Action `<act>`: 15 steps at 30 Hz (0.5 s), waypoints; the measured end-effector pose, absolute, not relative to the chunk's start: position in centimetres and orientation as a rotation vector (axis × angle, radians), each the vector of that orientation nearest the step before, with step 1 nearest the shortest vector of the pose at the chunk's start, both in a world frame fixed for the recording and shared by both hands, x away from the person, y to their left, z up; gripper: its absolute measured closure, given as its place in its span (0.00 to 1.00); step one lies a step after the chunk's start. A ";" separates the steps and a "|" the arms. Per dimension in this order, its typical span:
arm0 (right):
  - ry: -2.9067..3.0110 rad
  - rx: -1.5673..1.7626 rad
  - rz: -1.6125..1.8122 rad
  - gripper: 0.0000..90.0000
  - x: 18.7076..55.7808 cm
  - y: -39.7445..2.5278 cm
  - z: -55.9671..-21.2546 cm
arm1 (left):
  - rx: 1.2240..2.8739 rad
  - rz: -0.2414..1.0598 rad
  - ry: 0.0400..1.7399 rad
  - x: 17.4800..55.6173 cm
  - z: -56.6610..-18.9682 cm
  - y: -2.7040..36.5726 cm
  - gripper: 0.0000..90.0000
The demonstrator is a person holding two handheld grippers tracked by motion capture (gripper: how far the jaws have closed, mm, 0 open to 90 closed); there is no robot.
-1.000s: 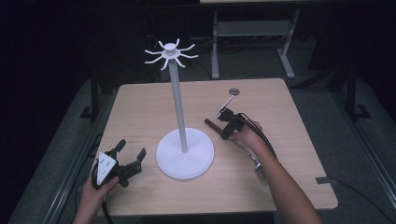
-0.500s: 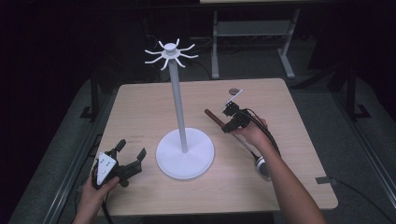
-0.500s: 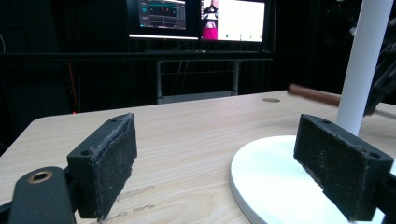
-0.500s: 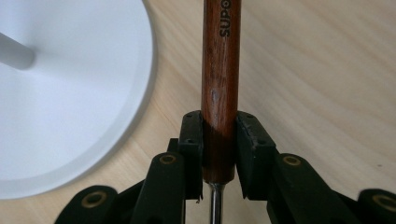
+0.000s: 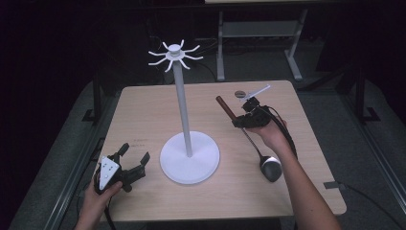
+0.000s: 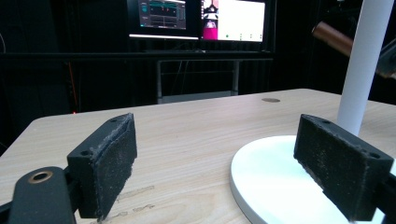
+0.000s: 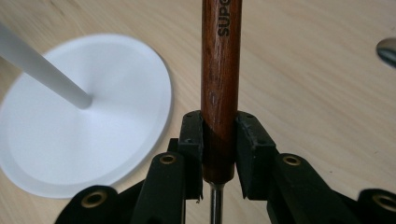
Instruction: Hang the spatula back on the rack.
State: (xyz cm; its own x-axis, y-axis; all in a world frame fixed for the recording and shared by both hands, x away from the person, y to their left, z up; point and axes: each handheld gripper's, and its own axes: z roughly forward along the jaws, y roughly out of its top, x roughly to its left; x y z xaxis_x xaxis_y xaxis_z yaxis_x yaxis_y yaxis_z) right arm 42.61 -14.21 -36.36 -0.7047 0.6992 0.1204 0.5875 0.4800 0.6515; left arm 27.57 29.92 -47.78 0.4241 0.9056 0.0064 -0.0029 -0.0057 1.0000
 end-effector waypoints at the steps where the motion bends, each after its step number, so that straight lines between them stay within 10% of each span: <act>1: 2.541 1.120 1.061 0.81 42.4 -14.5 -36.0 | 1.389 0.886 0.877 27.6 -47.8 29.9 0.14; 15: 2.350 1.043 1.350 0.81 39.1 -17.2 -33.3 | 1.386 0.886 0.878 27.6 -47.8 29.9 0.14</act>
State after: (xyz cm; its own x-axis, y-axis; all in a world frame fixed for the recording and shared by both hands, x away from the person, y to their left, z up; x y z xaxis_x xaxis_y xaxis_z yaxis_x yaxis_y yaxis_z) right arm 39.05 -17.18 -33.33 -0.7175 0.6827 0.1384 0.4634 0.3194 0.8266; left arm 27.57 29.92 -47.79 0.4227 0.9063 0.0047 -0.0032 -0.0037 1.0000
